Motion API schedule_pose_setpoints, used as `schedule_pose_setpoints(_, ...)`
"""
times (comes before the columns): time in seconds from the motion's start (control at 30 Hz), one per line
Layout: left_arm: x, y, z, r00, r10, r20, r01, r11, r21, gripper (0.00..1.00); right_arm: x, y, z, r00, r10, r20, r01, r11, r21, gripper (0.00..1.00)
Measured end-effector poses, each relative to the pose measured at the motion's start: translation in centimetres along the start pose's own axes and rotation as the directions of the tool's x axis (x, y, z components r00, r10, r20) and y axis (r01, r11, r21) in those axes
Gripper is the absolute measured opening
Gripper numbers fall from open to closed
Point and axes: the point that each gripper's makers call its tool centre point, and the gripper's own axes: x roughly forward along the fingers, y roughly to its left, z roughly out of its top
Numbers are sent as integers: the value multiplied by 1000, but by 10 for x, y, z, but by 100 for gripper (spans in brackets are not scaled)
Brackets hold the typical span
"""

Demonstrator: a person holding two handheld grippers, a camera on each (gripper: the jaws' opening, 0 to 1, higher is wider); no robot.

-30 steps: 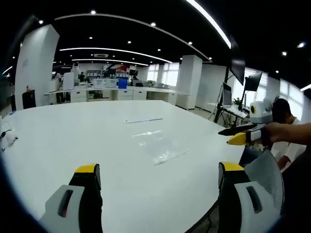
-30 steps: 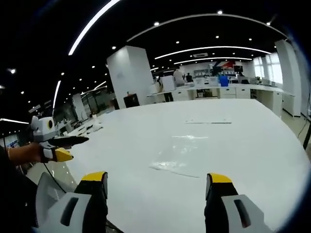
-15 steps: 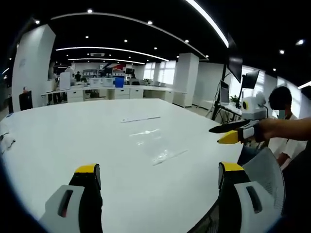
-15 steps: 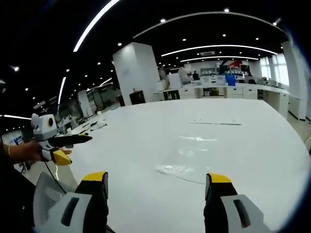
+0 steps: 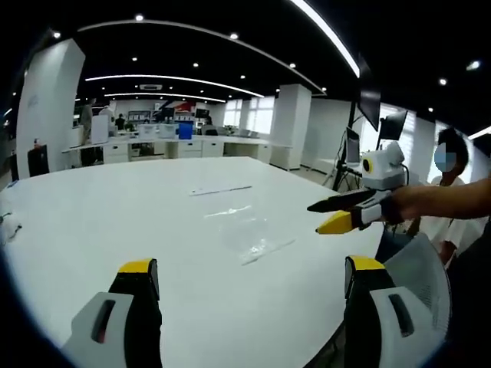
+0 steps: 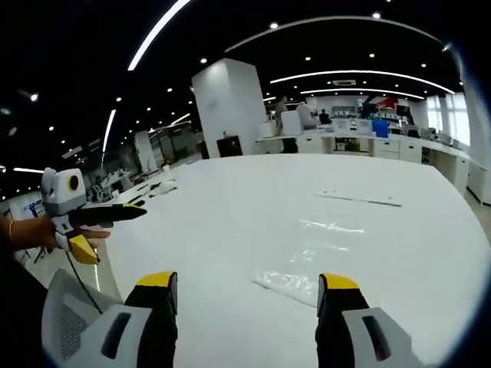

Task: Open the resealable bag by pulling the two sides of the seal apart until the entire bag opening is separated and visibly accessible.

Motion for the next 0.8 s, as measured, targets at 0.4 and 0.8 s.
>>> schedule_pose_setpoints(0.4, 10, -14, -8, 998, -55, -34, 56, 998, 18, 99, 41, -5, -18, 993, 38, -112, -43, 998, -48, 64)
schedule_pose_setpoints(0.8, 20, -5, -7, 997, -65, -51, 66, 998, 14, 99, 66, -15, -32, 981, 64, -185, -77, 995, -66, 55)
